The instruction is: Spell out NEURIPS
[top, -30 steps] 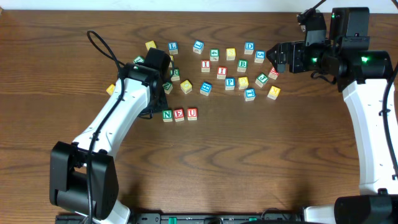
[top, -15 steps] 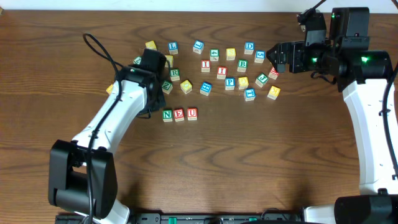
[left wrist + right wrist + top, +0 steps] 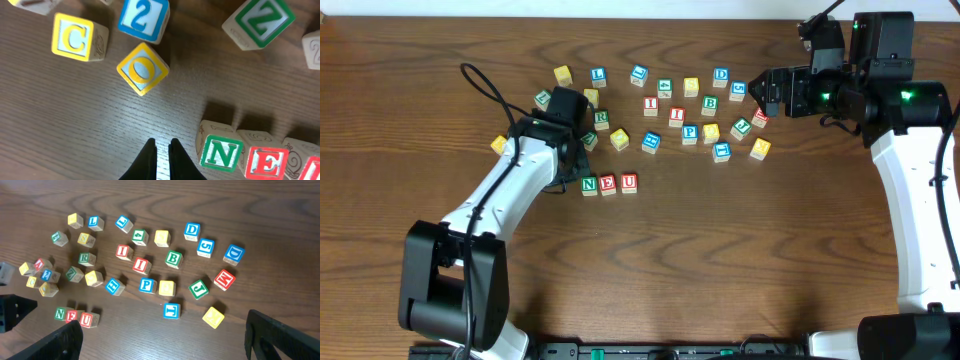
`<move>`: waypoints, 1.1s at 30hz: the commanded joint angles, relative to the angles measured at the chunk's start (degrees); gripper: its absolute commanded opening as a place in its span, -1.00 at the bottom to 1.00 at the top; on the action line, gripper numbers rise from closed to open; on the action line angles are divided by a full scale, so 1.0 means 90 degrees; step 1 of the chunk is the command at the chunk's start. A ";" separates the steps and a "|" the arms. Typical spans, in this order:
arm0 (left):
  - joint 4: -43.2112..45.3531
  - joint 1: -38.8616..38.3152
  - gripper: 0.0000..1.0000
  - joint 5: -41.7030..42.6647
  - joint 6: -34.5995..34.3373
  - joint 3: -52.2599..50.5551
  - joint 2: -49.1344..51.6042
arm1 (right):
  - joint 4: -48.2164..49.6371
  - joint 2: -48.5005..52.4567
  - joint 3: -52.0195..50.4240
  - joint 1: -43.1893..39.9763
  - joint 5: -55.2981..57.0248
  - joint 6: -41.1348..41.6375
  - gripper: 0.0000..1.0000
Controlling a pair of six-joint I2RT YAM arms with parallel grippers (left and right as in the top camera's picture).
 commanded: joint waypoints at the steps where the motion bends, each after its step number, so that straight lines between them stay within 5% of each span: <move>1: 0.0024 0.0022 -0.81 0.0061 0.0097 -0.0112 0.0107 | -0.0005 0.0019 -0.0019 -0.0027 -0.0051 -0.0075 0.98; 33: 0.0619 -0.0199 -0.85 0.0325 0.0197 -0.0112 0.0959 | -0.0005 0.0019 -0.0019 -0.0027 -0.0051 -0.0075 0.99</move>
